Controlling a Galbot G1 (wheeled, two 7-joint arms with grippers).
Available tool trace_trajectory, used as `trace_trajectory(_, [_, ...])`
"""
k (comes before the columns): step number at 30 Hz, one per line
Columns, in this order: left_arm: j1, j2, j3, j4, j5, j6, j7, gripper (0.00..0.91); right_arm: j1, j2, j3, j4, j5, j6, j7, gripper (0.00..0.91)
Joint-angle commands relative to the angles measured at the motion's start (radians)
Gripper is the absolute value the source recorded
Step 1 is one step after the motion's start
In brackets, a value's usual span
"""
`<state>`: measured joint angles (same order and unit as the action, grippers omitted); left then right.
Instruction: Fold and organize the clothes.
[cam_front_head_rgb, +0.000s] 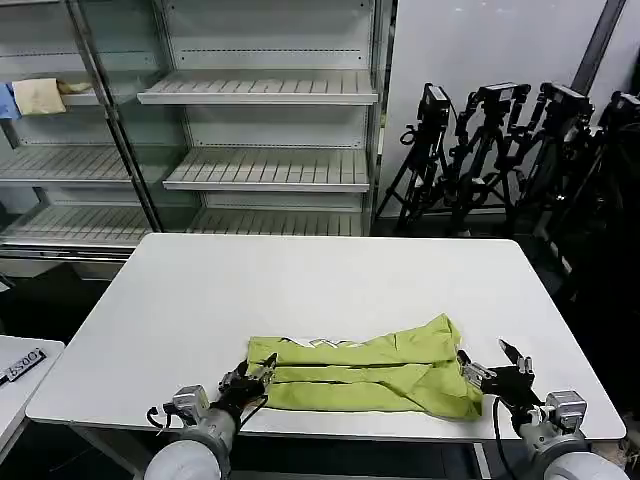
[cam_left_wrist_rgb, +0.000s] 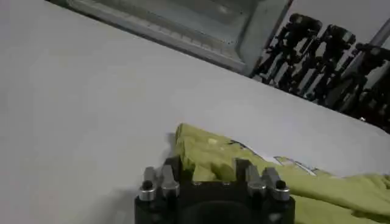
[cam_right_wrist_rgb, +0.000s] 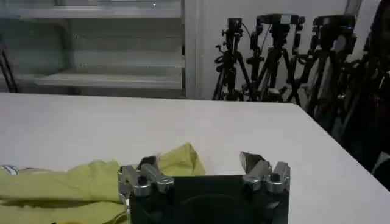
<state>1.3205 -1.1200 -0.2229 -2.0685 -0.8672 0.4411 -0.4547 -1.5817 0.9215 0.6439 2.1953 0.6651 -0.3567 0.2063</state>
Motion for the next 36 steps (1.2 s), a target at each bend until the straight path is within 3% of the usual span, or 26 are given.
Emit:
trace_trajectory(1, [0.015,-0.020,0.003,0.018,0.009,-0.012,0.000,0.040,-0.002,0.003,0.002,-0.002,-0.007,0.008,-0.001,0.907])
trace_trajectory(14, [0.039,0.000,-0.055,-0.045,-0.071,-0.036,0.026,0.040,0.000,0.002,0.005,0.005,-0.006,0.017,-0.002,0.907])
trace_trajectory(24, [0.094,0.049,-0.265,-0.103,-0.271,-0.034,0.032,0.040,0.009,0.001,0.006,0.008,-0.002,0.019,-0.001,0.907])
trace_trajectory(36, [0.091,0.204,-0.585,0.034,-0.429,-0.020,0.052,0.040,0.028,-0.006,0.005,-0.001,0.004,0.023,-0.003,0.907])
